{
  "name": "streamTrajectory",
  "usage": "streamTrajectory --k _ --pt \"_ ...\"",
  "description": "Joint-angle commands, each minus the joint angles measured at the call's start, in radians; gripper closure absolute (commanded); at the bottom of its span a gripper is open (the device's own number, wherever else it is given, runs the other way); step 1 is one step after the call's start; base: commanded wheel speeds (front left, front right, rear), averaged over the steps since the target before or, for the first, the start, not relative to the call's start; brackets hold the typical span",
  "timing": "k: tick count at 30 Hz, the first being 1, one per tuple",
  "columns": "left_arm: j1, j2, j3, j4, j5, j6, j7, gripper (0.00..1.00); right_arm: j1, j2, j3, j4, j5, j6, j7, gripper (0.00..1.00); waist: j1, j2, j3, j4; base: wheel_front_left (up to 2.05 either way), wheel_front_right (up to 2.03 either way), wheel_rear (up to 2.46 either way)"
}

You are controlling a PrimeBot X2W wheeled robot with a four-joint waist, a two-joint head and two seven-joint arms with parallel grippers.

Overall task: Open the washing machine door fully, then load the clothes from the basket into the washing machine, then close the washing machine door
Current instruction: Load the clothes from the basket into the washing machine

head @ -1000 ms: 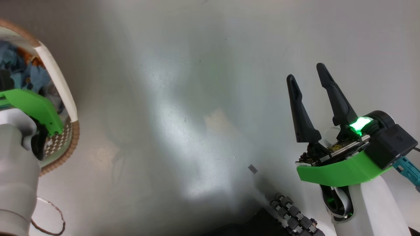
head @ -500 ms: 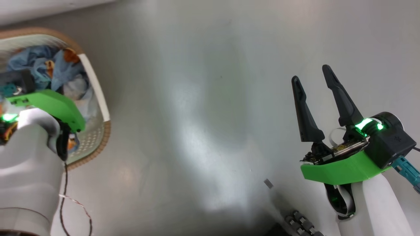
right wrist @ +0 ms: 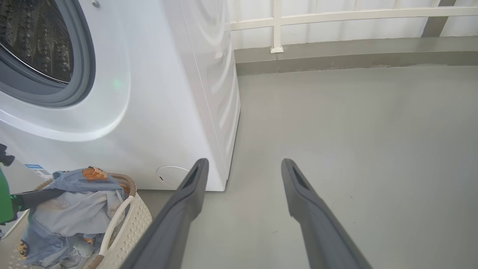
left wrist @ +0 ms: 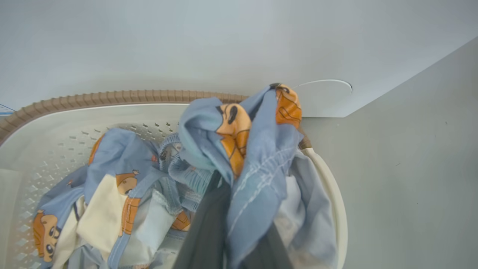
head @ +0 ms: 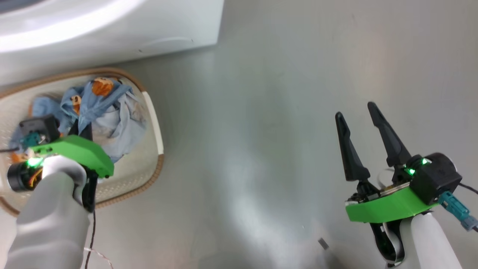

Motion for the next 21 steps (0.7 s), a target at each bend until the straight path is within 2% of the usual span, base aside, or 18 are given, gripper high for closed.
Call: streamTrajectory --k 1,10,11,21 --pt "0.063 0.052 0.040 -0.060 0.006 0.018 -0.012 1.00 0.040 -0.001 0.017 -0.013 -0.012 0.003 -0.005 0.00 0.0000 0.0000 -0.096 0.049 0.00 0.00 0.00" --pt "0.319 0.051 0.147 -0.386 0.083 0.097 -0.012 1.00 0.108 -0.001 -0.009 0.012 -0.038 0.003 0.008 0.00 0.0000 0.0000 -0.239 0.099 0.00 0.00 0.00" --pt "0.319 0.051 0.147 -0.386 0.083 0.097 -0.012 1.00 0.108 -0.001 -0.009 0.012 -0.038 0.003 0.008 0.00 0.0000 0.0000 -0.239 0.099 0.00 0.00 0.00" --pt "0.567 0.023 0.223 -0.703 0.188 0.145 -0.012 1.00 0.182 -0.001 -0.015 -0.006 -0.058 0.003 0.057 0.00 0.0000 0.0000 -0.377 0.147 0.00 0.00 0.00"
